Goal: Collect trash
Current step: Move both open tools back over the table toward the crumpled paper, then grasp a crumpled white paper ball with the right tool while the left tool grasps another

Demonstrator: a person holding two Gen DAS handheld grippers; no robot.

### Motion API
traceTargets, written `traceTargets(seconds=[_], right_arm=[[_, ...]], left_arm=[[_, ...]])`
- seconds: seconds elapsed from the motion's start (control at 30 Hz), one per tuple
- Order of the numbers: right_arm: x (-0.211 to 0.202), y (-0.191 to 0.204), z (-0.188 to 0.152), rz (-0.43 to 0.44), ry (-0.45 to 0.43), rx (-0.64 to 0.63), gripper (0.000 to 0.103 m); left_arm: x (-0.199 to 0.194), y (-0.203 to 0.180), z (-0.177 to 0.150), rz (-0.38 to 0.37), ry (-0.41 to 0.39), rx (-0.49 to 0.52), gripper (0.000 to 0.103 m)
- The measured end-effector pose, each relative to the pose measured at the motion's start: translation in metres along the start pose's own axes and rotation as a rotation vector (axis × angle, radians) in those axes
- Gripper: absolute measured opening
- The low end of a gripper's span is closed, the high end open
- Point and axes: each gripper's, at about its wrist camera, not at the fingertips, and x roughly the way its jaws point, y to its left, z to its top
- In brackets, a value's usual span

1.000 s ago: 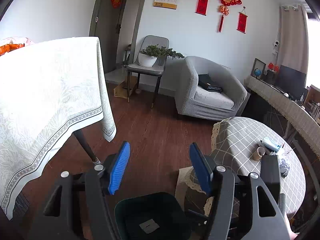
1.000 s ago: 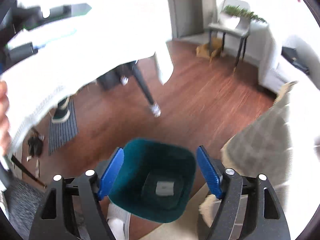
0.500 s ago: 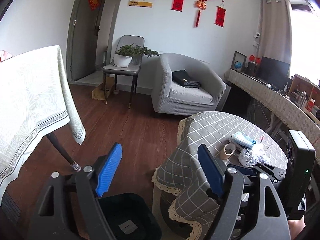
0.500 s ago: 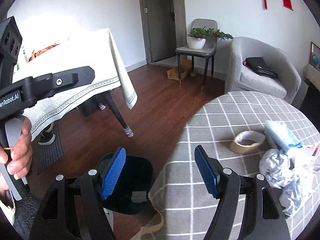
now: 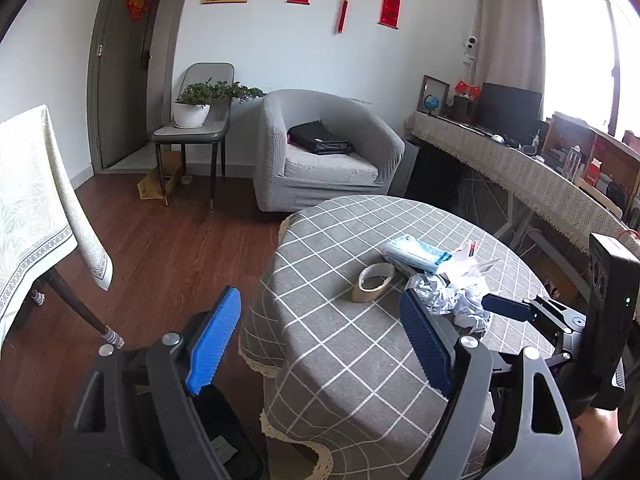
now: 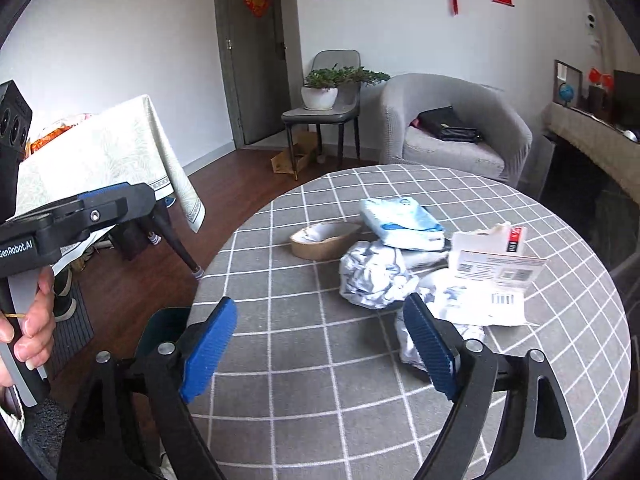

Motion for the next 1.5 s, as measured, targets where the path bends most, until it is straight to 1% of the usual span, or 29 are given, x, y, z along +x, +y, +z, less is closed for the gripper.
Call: traceTargets(seconds=[0.23, 0.4, 0.47, 0.53, 0.67, 0.87, 0.9, 0.93, 1.03, 1.1, 1.13, 1.33, 1.5], right_arm=[[-0.007, -0.033, -0.013, -0.061, 0.005, 0.053, 0.091], [-0.005, -0.051, -0.017, -0.086, 0.025, 0.084, 0.092], [-0.001, -0.057, -0.019, -0.077, 0.047, 0.109, 0.092], [0.001, -0.063, -0.02, -0.046, 0.06, 0.135, 0.092], [0.01, -0.07, -0.018, -0.021, 0.099, 0.15, 0.092], [0.021, -0.066, -0.011, -0.016, 0.135, 0.11, 0.092], [0.021, -0.066, -0.011, -0.017, 0.137, 0.103, 0.089], [0.022, -0.065, -0.01, -0.015, 0.144, 0.096, 0.082], [0.025, -0.067, -0.009, -0.034, 0.162, 0.071, 0.07], [0.027, -0.071, -0.01, -0.012, 0.177, 0.076, 0.062], [0.025, -0.074, -0.01, 0.004, 0.175, 0.085, 0.06], [0.01, -0.086, -0.009, 0.04, 0.159, 0.1, 0.058], [-0.003, -0.094, -0.007, 0.031, 0.136, 0.101, 0.058]], left_arm=[[0.019, -0.028, -0.004, -0.031, 0.029, 0.043, 0.085], [0.036, -0.041, -0.004, -0.054, 0.054, 0.037, 0.086], [0.041, -0.045, -0.005, -0.06, 0.062, 0.042, 0.086], [0.047, -0.049, -0.005, -0.066, 0.069, 0.046, 0.086], [0.059, -0.055, -0.003, -0.088, 0.082, 0.037, 0.088], [0.072, -0.067, -0.002, -0.099, 0.098, 0.056, 0.089], [0.074, -0.069, -0.002, -0.1, 0.103, 0.058, 0.089], [0.076, -0.07, -0.003, -0.1, 0.108, 0.061, 0.089], [0.085, -0.074, -0.003, -0.104, 0.129, 0.062, 0.09], [0.091, -0.077, -0.003, -0.113, 0.143, 0.061, 0.09], [0.094, -0.079, -0.003, -0.116, 0.148, 0.062, 0.09], [0.11, -0.093, -0.008, -0.095, 0.184, 0.114, 0.09], [0.119, -0.096, -0.008, -0.091, 0.203, 0.108, 0.09]])
